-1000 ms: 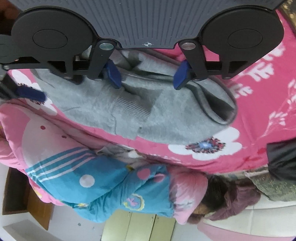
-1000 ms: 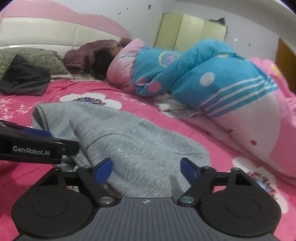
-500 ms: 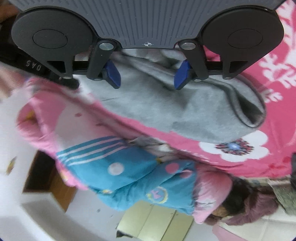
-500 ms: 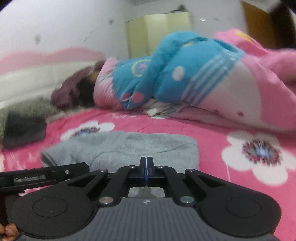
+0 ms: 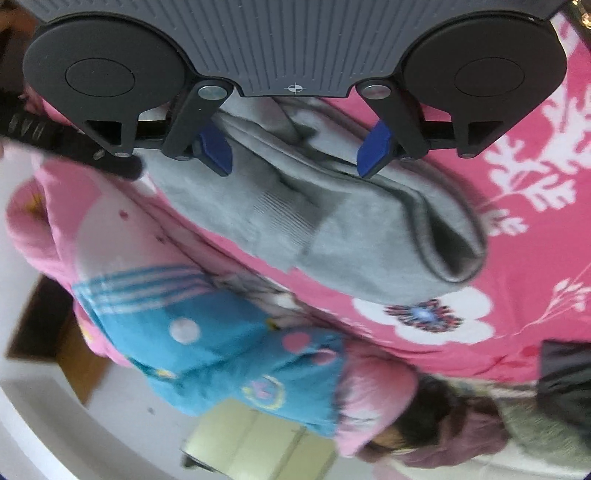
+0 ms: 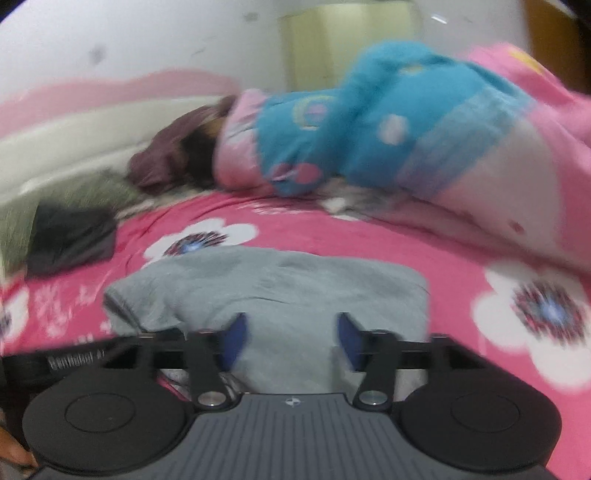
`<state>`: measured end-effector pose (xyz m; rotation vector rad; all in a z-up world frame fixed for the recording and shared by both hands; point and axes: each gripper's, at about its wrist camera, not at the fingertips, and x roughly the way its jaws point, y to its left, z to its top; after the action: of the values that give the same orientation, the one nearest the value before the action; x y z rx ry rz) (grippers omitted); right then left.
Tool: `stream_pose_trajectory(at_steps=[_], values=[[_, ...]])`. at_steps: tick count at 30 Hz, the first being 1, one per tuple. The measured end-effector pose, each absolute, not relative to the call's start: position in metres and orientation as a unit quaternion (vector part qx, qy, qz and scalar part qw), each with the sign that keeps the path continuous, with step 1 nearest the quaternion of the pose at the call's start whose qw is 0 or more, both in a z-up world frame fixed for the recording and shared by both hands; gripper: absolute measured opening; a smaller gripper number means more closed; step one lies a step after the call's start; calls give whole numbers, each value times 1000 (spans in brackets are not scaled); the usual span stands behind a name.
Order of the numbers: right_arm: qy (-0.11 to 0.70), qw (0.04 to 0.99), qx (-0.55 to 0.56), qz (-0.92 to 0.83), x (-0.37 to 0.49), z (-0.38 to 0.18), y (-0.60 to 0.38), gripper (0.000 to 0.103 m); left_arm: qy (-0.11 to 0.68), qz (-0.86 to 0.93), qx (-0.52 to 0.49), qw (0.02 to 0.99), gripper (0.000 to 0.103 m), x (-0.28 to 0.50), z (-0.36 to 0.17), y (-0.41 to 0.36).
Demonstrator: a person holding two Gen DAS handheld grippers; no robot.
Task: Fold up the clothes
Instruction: 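Move both tools down to the grey sweatshirt's edges, then grasp a sweatshirt edge with the left tool while the right tool grasps another edge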
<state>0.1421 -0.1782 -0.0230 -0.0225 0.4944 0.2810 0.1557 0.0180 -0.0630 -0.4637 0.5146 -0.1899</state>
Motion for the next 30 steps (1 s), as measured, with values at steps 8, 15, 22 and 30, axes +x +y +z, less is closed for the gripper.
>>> stream_pose_trajectory(at_steps=[8,15,22,30], values=[[251,952,-58,166,169,-50,-145,58,234,-76,-257,935,63,157,-59,34],[263,946,83,168,173,-45,-182,14,230,-132,-275,924,70,153,-58,29],[274,926,169,198,150,-51,-214,11,226,-216,-300,901,86,147,-55,22],[270,925,153,220,89,-50,-214,11,253,-247,-313,881,58,143,-63,15]])
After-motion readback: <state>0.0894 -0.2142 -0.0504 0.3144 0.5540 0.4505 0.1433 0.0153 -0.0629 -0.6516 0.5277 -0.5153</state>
